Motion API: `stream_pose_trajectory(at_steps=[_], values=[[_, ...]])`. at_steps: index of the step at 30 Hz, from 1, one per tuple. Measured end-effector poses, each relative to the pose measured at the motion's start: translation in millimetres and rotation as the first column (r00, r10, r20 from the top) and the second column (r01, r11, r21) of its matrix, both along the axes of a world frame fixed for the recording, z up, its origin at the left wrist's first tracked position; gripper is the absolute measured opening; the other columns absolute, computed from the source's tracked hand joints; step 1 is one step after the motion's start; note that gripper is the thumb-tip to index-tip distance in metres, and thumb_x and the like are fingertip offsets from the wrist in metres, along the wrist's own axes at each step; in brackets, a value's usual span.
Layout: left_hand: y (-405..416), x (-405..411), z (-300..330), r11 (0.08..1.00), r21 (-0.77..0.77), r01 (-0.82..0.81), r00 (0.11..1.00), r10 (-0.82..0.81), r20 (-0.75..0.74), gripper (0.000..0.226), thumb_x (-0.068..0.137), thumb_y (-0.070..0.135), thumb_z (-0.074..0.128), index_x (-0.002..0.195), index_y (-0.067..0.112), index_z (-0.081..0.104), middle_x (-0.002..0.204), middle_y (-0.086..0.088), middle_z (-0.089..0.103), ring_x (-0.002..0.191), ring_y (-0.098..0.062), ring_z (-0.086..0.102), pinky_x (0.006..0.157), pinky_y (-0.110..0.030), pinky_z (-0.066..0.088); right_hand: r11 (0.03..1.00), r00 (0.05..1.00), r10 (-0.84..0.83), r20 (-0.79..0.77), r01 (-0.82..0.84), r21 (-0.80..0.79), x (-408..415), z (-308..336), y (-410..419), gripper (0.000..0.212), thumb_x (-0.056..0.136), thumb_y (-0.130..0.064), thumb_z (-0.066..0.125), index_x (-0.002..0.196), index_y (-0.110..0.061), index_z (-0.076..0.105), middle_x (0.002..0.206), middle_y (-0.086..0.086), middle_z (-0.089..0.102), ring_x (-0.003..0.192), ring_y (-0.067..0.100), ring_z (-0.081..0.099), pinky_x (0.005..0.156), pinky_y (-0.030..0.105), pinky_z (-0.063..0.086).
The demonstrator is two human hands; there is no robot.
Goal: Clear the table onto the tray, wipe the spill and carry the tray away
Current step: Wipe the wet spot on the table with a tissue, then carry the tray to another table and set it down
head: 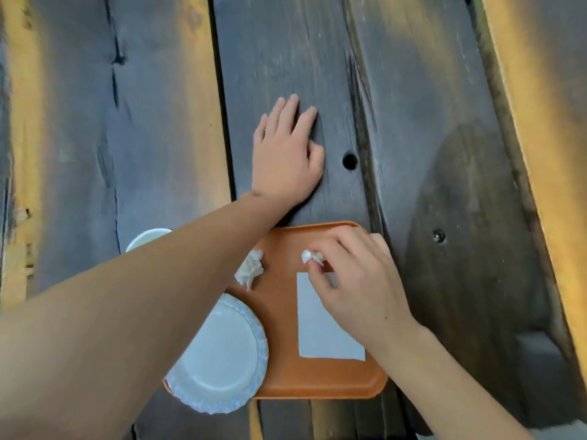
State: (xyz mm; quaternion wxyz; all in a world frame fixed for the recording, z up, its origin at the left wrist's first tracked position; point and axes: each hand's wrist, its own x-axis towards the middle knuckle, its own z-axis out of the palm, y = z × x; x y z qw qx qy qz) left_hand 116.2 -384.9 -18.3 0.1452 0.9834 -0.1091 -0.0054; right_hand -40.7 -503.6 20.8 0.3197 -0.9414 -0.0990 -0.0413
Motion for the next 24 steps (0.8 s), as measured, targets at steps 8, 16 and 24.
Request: stream_pose_trajectory(at_steps=[8,16,24], values=[[55.0,-22.8,86.6,0.991,-0.098,0.086,0.986,-0.098,-0.132,0.045,0.094,0.029,0.047,0.131,0.01,0.063,0.136,-0.011,0.059,0.126,-0.033,0.055,0.106,-0.048,0.046,0.989,0.999,-0.038,-0.031,0.033,-0.147,-0.2,-9.5,10.2,0.006,0.089,-0.02,0.064,0.093,-0.018,0.068,0.097,-0.002,0.064,0.092,0.02,0.061,0.08,0.037,0.041],[182.6,-189.1,96.3,0.748,-0.475,-0.464,0.833,0.551,0.054,0.024,0.104,0.01,0.053,0.126,0.008,0.061,0.133,0.012,0.058,0.123,-0.01,0.058,0.109,-0.017,0.04,0.866,0.853,-0.463,-0.242,0.493,0.083,-45.2,15.0,20.2,0.052,0.084,-0.038,0.065,0.131,-0.026,0.046,0.137,-0.003,0.046,0.123,0.004,0.036,0.103,0.043,0.043],[171.7,-266.2,52.3,0.28,-0.537,-0.795,0.467,0.848,-0.249,0.04,0.098,-0.006,0.06,0.114,0.03,0.067,0.096,0.016,0.068,0.089,0.007,0.063,0.086,-0.008,0.049,0.819,0.788,-0.566,-0.244,0.57,-0.06,-83.8,1.7,28.3,0.041,0.09,-0.045,0.052,0.124,-0.021,0.058,0.133,0.003,0.052,0.119,0.02,0.043,0.098,0.055,0.045]])
